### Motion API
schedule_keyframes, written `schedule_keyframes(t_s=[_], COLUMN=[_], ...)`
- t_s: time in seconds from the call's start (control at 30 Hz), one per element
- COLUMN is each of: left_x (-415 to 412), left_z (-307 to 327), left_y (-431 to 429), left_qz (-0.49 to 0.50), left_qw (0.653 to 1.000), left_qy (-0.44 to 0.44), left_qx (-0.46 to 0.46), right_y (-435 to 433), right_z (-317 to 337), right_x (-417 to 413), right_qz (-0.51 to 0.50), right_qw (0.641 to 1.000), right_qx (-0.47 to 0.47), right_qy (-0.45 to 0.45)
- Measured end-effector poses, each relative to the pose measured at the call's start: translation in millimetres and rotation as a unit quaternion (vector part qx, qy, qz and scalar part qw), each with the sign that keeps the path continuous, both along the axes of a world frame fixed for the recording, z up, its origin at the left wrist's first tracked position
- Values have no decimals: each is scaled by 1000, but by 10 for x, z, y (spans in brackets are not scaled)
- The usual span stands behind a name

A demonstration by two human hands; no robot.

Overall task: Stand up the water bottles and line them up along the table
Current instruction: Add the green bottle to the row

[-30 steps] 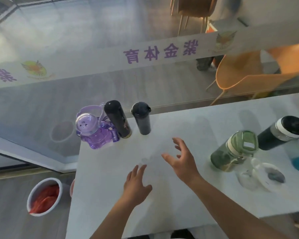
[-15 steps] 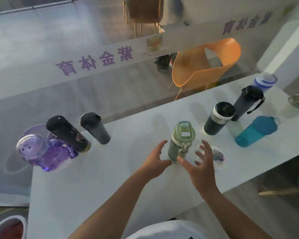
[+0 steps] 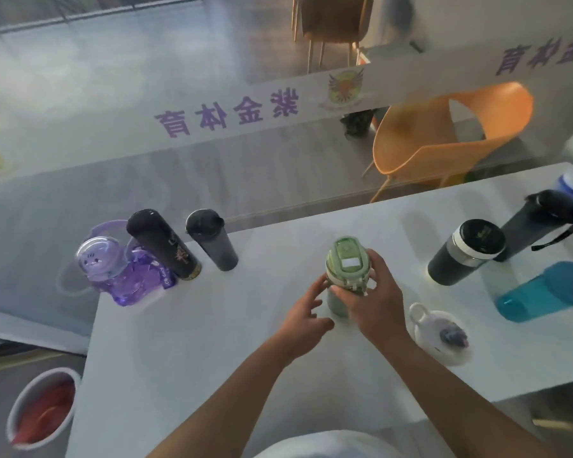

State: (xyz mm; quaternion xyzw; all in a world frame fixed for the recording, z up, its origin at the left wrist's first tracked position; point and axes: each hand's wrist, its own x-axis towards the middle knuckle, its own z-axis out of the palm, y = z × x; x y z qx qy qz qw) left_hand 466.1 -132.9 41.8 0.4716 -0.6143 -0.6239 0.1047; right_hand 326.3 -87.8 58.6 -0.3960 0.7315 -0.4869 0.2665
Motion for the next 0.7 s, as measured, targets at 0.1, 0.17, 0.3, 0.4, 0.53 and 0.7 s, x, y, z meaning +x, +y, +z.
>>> schedule_keyframes(t_s=[0.1, 0.17, 0.3, 0.4, 0.53, 0.7], left_x=[227, 411, 836, 1170, 1475, 1577], left_z=[-6, -47, -265, -498, -680, -831], left_y=[-87, -135, -103, -12, 65, 177], left_qz=[48, 78, 95, 68, 30, 2], left_qw=[999, 996, 984, 968, 939, 924], left_qy=[4, -16, -139, -230, -335, -379], left_qx=[-15, -29, -62, -75, -72, -54], right_y=[-260, -480, -997, -1376, -1719, -1887], right_z=[-7, 17, 31, -9, -11, -44], right_x=[104, 208, 432, 569, 672, 747], right_qz=[38, 63, 95, 98, 91, 85], right_qw=[999, 997, 995, 995, 996, 996], right_qx=[-8, -10, -14, -10, -11, -20], right_qy=[-19, -30, -28, -12, -3, 7])
